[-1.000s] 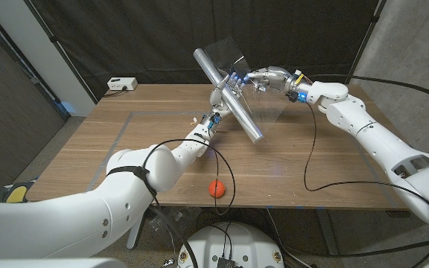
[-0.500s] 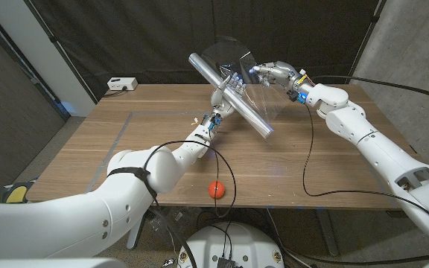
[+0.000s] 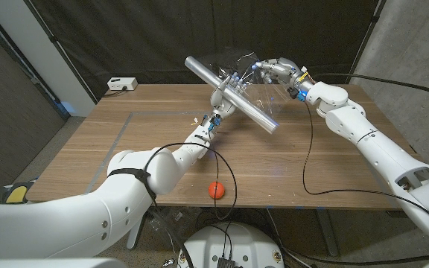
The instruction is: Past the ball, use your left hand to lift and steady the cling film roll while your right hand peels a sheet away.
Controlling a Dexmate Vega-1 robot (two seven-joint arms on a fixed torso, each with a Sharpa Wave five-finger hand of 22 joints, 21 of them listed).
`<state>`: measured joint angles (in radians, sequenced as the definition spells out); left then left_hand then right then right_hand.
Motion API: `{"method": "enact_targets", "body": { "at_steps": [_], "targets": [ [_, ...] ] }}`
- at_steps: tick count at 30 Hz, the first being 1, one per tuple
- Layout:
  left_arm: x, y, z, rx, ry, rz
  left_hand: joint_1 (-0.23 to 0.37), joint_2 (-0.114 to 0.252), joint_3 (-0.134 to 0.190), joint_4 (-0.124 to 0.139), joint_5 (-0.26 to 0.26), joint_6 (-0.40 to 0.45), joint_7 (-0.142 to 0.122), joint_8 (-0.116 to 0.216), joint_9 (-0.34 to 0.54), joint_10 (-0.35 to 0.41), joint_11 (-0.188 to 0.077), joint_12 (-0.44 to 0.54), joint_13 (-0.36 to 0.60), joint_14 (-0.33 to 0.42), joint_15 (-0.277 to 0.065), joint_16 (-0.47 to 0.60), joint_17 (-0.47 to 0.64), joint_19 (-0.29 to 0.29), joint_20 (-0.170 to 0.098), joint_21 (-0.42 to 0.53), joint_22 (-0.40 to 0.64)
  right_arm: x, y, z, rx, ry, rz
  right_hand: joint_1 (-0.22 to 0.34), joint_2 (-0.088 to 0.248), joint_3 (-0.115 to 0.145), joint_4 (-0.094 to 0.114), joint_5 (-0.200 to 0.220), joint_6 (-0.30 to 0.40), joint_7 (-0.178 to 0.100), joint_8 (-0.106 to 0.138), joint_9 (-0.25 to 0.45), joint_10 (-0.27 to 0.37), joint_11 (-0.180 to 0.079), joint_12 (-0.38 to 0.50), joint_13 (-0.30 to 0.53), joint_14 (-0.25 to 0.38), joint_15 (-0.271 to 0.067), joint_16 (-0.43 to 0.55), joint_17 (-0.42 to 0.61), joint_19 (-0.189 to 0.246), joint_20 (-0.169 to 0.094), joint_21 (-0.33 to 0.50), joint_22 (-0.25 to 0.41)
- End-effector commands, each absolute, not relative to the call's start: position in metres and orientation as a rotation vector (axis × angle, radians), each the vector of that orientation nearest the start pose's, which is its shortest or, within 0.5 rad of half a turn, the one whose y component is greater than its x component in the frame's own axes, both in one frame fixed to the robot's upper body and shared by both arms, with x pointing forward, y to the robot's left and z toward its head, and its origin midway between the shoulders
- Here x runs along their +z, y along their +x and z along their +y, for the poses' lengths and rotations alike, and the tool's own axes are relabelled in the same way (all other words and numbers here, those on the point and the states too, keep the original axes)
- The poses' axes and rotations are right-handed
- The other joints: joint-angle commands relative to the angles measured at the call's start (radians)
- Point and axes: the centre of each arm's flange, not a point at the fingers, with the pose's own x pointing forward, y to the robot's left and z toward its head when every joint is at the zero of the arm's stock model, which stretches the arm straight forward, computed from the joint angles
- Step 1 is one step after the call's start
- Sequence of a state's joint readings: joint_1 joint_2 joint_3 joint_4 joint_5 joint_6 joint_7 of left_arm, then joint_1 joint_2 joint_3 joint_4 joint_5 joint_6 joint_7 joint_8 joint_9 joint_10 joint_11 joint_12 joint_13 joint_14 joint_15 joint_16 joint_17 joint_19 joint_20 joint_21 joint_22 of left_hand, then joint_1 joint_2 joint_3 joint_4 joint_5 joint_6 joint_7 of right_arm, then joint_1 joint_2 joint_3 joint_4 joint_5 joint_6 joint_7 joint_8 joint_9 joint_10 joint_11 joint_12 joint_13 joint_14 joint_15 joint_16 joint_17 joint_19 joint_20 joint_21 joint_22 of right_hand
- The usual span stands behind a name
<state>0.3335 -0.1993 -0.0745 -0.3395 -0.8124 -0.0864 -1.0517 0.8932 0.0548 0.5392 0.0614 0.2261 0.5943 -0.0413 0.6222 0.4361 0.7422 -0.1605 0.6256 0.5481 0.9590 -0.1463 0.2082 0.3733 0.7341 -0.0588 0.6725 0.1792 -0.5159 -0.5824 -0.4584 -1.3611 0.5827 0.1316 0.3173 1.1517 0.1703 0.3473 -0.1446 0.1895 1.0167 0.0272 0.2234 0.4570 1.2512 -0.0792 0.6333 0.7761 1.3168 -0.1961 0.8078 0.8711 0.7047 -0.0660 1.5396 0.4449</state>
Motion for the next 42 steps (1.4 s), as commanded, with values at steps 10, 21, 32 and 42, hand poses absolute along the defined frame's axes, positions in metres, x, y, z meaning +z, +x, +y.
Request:
{"method": "enact_targets", "body": {
  "at_steps": [10,21,32,42],
  "targets": [
    [0.008,0.691,0.062,-1.093,-0.837,-0.530,-0.111,-0.061,0.064,0.009,-0.024,-0.197,-0.062,-0.165,-0.109,-0.166,0.012,-0.202,-0.123,-0.215,-0.036,-0.021,-0.104,-0.017,0.032,-0.038,0.000,0.166,0.632,-0.234,0.497,-0.314,-0.757,0.021,0.004,-0.011,0.009,0.005,0.032,0.014,-0.013,0.011,0.062,-0.055,0.010,0.005,-0.044,-0.031,0.013,0.012,-0.009,-0.147,0.013,-0.006],
    [0.006,0.690,0.063,-1.099,-0.823,-0.545,-0.133,-0.186,0.004,-0.021,-0.023,-0.269,-0.044,-0.210,-0.136,-0.225,0.031,-0.282,-0.160,-0.317,-0.009,-0.019,-0.141,-0.061,0.057,-0.073,0.001,0.173,0.627,-0.235,0.481,-0.320,-0.774,0.028,0.006,-0.018,0.016,0.006,0.035,0.013,-0.022,0.014,0.057,-0.054,0.009,0.006,-0.050,-0.032,0.014,0.019,-0.014,-0.146,0.019,-0.014],
    [0.003,0.688,0.064,-1.108,-0.819,-0.560,-0.155,-0.238,-0.055,-0.034,-0.006,-0.374,-0.019,-0.268,-0.153,-0.304,0.058,-0.345,-0.178,-0.415,0.026,-0.022,-0.160,-0.096,0.084,-0.109,0.000,0.182,0.625,-0.233,0.476,-0.329,-0.792,0.031,0.007,-0.023,0.021,0.006,0.039,0.012,-0.027,0.014,0.058,-0.055,0.009,0.007,-0.053,-0.030,0.014,0.026,-0.017,-0.146,0.022,-0.020],
    [0.000,0.688,0.066,-1.104,-0.822,-0.559,-0.152,-0.253,-0.099,-0.058,0.005,-0.411,-0.009,-0.293,-0.160,-0.348,0.069,-0.372,-0.181,-0.455,0.036,-0.023,-0.170,-0.113,0.095,-0.130,-0.001,0.195,0.623,-0.232,0.457,-0.344,-0.795,0.038,0.007,-0.031,0.025,0.006,0.040,0.011,-0.029,0.016,0.060,-0.053,0.009,0.004,-0.049,-0.032,0.009,0.019,-0.018,-0.146,0.024,-0.027]
  ]
}}
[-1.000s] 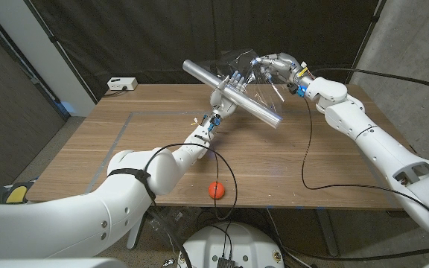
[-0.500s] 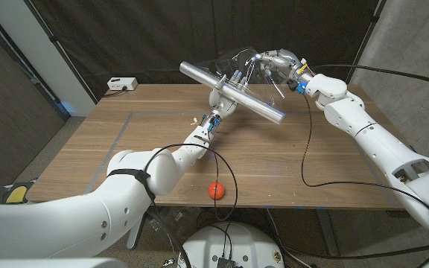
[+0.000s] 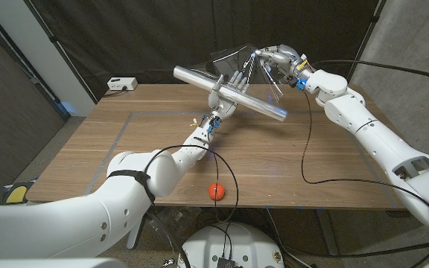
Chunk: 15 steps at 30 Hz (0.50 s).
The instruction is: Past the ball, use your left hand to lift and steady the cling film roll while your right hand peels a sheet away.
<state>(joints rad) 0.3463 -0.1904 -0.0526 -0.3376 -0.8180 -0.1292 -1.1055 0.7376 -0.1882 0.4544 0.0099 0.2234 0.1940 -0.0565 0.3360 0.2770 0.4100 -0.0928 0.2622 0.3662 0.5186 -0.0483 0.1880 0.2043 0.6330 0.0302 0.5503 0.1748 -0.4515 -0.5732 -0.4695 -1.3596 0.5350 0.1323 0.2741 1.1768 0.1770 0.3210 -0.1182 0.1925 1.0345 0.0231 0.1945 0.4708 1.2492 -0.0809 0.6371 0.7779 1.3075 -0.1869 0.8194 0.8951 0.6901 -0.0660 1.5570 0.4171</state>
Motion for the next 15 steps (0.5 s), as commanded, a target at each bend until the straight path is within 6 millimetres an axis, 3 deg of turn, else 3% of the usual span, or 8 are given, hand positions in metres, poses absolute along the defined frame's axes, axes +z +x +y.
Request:
{"method": "enact_targets", "body": {
  "at_steps": [1,6,15],
  "targets": [
    [0.000,0.688,0.066,-1.103,-0.822,-0.558,0.005,-0.010,-0.018,-0.009,0.009,-0.016,0.009,-0.010,-0.002,-0.018,0.004,-0.009,0.001,-0.022,-0.062,-0.004,-0.002,-0.013,0.007,-0.009,0.004,0.196,0.622,-0.232,0.454,-0.346,-0.796,0.013,0.000,-0.004,-0.002,0.004,0.022,0.015,0.000,0.003,0.064,-0.052,0.004,0.000,-0.038,-0.042,0.000,-0.003,-0.003,-0.146,0.006,0.001],
    [0.000,0.688,0.068,-1.101,-0.821,-0.561,0.018,-0.008,-0.045,-0.031,0.020,-0.045,0.017,-0.028,-0.006,-0.043,0.013,-0.021,0.002,-0.059,-0.051,-0.006,-0.005,-0.025,0.011,-0.024,0.004,0.202,0.623,-0.231,0.447,-0.351,-0.796,0.015,0.001,-0.006,0.001,0.004,0.023,0.016,-0.001,0.003,0.065,-0.052,0.005,0.000,-0.042,-0.041,-0.004,-0.001,-0.003,-0.146,0.007,-0.003],
    [0.000,0.689,0.071,-1.098,-0.821,-0.561,0.021,-0.006,-0.076,-0.046,0.031,-0.064,0.020,-0.042,-0.009,-0.070,0.027,-0.033,0.004,-0.099,-0.040,-0.006,-0.006,-0.047,0.024,-0.042,0.004,0.210,0.627,-0.231,0.425,-0.346,-0.801,0.018,0.000,-0.009,0.004,0.004,0.023,0.016,-0.001,0.005,0.061,-0.054,0.009,0.008,-0.042,-0.040,-0.005,0.005,-0.003,-0.146,0.007,-0.008]
  ]
}}
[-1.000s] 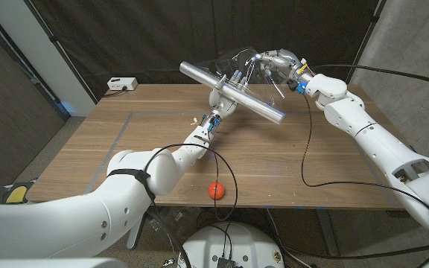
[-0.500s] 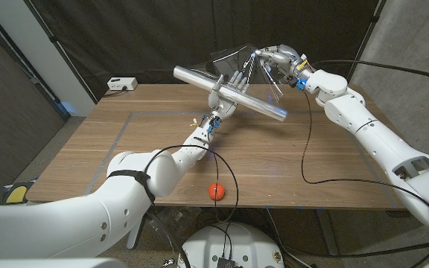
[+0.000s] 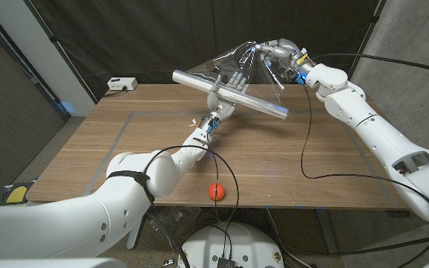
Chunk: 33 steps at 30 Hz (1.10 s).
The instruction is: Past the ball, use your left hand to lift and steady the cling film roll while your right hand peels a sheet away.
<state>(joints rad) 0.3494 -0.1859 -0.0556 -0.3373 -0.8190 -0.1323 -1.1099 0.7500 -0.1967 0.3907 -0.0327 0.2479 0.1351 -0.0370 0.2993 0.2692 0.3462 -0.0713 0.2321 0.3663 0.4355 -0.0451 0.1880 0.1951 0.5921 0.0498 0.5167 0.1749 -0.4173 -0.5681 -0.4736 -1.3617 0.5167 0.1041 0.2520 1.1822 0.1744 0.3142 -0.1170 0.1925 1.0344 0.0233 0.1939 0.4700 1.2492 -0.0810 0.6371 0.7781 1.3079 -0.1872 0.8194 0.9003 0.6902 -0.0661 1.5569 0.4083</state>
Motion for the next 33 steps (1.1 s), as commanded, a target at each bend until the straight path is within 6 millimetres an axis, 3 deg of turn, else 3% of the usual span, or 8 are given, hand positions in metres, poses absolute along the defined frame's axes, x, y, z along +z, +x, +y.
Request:
{"method": "enact_targets", "body": {
  "at_steps": [1,10,33],
  "targets": [
    [0.000,0.690,0.071,-1.096,-0.820,-0.559,0.008,0.003,-0.015,-0.005,0.007,-0.005,0.001,-0.006,-0.001,-0.009,0.006,-0.004,0.004,-0.020,-0.042,-0.006,0.003,-0.010,0.007,-0.011,0.004,0.212,0.627,-0.232,0.421,-0.344,-0.804,0.013,0.003,-0.004,0.003,0.004,0.024,0.015,0.000,0.005,0.064,-0.053,0.006,0.002,-0.038,-0.040,-0.002,0.003,-0.003,-0.146,0.007,0.001],
    [0.000,0.691,0.073,-1.085,-0.821,-0.555,0.007,0.003,-0.043,-0.016,0.017,-0.021,0.006,-0.016,-0.001,-0.034,0.011,-0.012,0.006,-0.052,-0.029,-0.006,0.003,-0.034,0.018,-0.030,0.005,0.223,0.628,-0.233,0.398,-0.338,-0.818,0.017,0.003,-0.006,0.004,0.004,0.025,0.016,-0.001,0.004,0.065,-0.053,0.006,0.001,-0.038,-0.041,-0.006,0.001,-0.003,-0.146,0.008,-0.003],
    [0.000,0.694,0.074,-1.065,-0.826,-0.540,0.005,0.010,-0.074,-0.025,0.030,-0.020,0.006,-0.019,-0.001,-0.043,0.010,-0.012,0.009,-0.066,-0.025,0.002,0.004,-0.046,0.022,-0.045,0.006,0.231,0.628,-0.238,0.342,-0.316,-0.854,0.018,0.004,-0.011,0.010,0.004,0.024,0.014,-0.002,0.002,0.061,-0.052,0.003,-0.003,-0.040,-0.041,-0.020,-0.009,-0.008,-0.145,0.008,-0.007]
  ]
}}
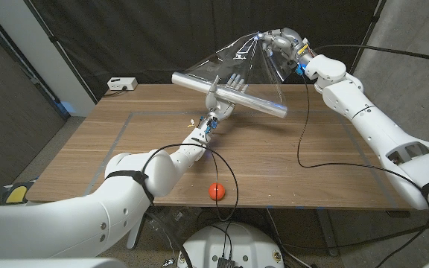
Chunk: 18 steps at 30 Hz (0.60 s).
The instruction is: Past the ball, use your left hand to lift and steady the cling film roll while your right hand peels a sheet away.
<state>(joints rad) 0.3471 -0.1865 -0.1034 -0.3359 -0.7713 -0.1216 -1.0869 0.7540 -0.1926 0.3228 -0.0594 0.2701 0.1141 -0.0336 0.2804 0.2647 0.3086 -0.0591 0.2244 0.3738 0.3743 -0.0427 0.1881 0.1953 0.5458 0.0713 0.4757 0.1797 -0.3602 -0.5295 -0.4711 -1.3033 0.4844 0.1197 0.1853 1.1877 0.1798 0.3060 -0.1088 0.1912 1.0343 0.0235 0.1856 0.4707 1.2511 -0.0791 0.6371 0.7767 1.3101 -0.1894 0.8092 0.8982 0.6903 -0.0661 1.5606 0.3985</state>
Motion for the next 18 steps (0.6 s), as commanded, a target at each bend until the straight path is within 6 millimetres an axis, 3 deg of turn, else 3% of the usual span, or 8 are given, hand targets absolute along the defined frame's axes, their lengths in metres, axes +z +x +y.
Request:
{"method": "enact_targets", "body": {
  "at_steps": [1,7,14,15,16,17,18],
  "targets": [
    [0.0003,0.6940,0.0743,-1.065,-0.827,-0.540,0.001,0.006,-0.007,0.002,0.008,0.001,0.003,0.000,0.004,-0.006,-0.003,-0.004,0.002,-0.004,-0.028,0.003,0.004,0.000,0.000,-0.004,0.001,0.2308,0.6276,-0.2384,0.341,-0.313,-0.853,0.013,-0.001,-0.003,0.001,0.006,0.024,0.013,0.006,0.001,0.058,-0.055,0.002,-0.003,-0.039,-0.039,-0.008,-0.005,-0.008,-0.145,0.004,0.002],
    [0.0005,0.6937,0.0744,-1.068,-0.824,-0.541,0.000,0.008,-0.014,0.001,0.011,0.001,0.001,-0.001,0.004,-0.006,-0.003,-0.003,0.002,-0.005,-0.028,0.004,0.004,0.001,0.000,-0.007,0.001,0.2307,0.6296,-0.2381,0.379,-0.327,-0.827,0.007,0.005,-0.004,0.011,0.006,0.021,0.006,0.002,-0.006,0.057,-0.055,-0.008,-0.020,-0.042,-0.038,-0.027,-0.028,-0.013,-0.145,0.004,0.000],
    [0.0006,0.6928,0.0747,-1.074,-0.821,-0.549,-0.002,0.010,-0.021,0.000,0.014,0.003,0.000,-0.002,0.004,-0.007,-0.004,-0.003,0.003,-0.006,-0.029,0.006,0.004,0.000,-0.001,-0.009,0.001,0.2307,0.6320,-0.2370,0.407,-0.322,-0.809,-0.014,0.012,0.009,0.043,0.004,0.016,0.007,0.001,-0.027,0.042,-0.041,-0.056,-0.092,-0.040,-0.033,-0.091,-0.103,-0.033,-0.149,-0.003,-0.010],
    [0.0005,0.6925,0.0747,-1.076,-0.821,-0.550,-0.002,0.010,-0.022,0.000,0.015,0.003,0.001,-0.002,0.004,-0.007,-0.003,-0.003,0.003,-0.006,-0.028,0.007,0.004,0.000,0.000,-0.010,0.002,0.2301,0.6329,-0.2368,0.415,-0.315,-0.813,-0.039,0.003,0.013,0.062,-0.006,-0.002,0.003,-0.003,-0.042,0.020,-0.027,-0.091,-0.136,-0.044,-0.029,-0.127,-0.146,-0.030,-0.150,-0.013,-0.025],
    [0.0005,0.6924,0.0748,-1.077,-0.821,-0.552,-0.003,0.011,-0.023,0.000,0.015,0.003,0.001,-0.002,0.004,-0.007,-0.003,-0.003,0.003,-0.006,-0.029,0.007,0.004,0.001,-0.001,-0.010,0.002,0.2297,0.6337,-0.2367,0.428,-0.311,-0.814,-0.094,-0.018,-0.003,0.094,-0.014,-0.035,-0.001,-0.007,-0.059,0.004,-0.025,-0.122,-0.175,-0.060,-0.029,-0.169,-0.194,-0.034,-0.148,-0.033,-0.050],
    [0.0005,0.6922,0.0749,-1.078,-0.820,-0.553,-0.003,0.011,-0.024,0.000,0.016,0.003,0.002,-0.002,0.004,-0.007,-0.003,-0.002,0.003,-0.006,-0.029,0.007,0.004,0.001,0.000,-0.010,0.002,0.2292,0.6348,-0.2362,0.442,-0.313,-0.816,-0.160,-0.047,-0.023,0.126,-0.018,-0.079,0.004,-0.009,-0.079,-0.052,-0.008,-0.172,-0.217,-0.095,-0.024,-0.223,-0.249,-0.044,-0.146,-0.062,-0.086],
    [0.0006,0.6920,0.0749,-1.079,-0.819,-0.554,-0.003,0.011,-0.025,0.000,0.016,0.004,0.002,-0.002,0.004,-0.007,-0.004,-0.002,0.003,-0.007,-0.029,0.007,0.005,0.001,-0.001,-0.011,0.002,0.2286,0.6356,-0.2355,0.455,-0.313,-0.816,-0.267,-0.090,-0.063,0.180,-0.017,-0.154,0.006,-0.010,-0.109,-0.116,0.020,-0.235,-0.263,-0.167,-0.021,-0.304,-0.328,-0.061,-0.141,-0.107,-0.142]
  ]
}}
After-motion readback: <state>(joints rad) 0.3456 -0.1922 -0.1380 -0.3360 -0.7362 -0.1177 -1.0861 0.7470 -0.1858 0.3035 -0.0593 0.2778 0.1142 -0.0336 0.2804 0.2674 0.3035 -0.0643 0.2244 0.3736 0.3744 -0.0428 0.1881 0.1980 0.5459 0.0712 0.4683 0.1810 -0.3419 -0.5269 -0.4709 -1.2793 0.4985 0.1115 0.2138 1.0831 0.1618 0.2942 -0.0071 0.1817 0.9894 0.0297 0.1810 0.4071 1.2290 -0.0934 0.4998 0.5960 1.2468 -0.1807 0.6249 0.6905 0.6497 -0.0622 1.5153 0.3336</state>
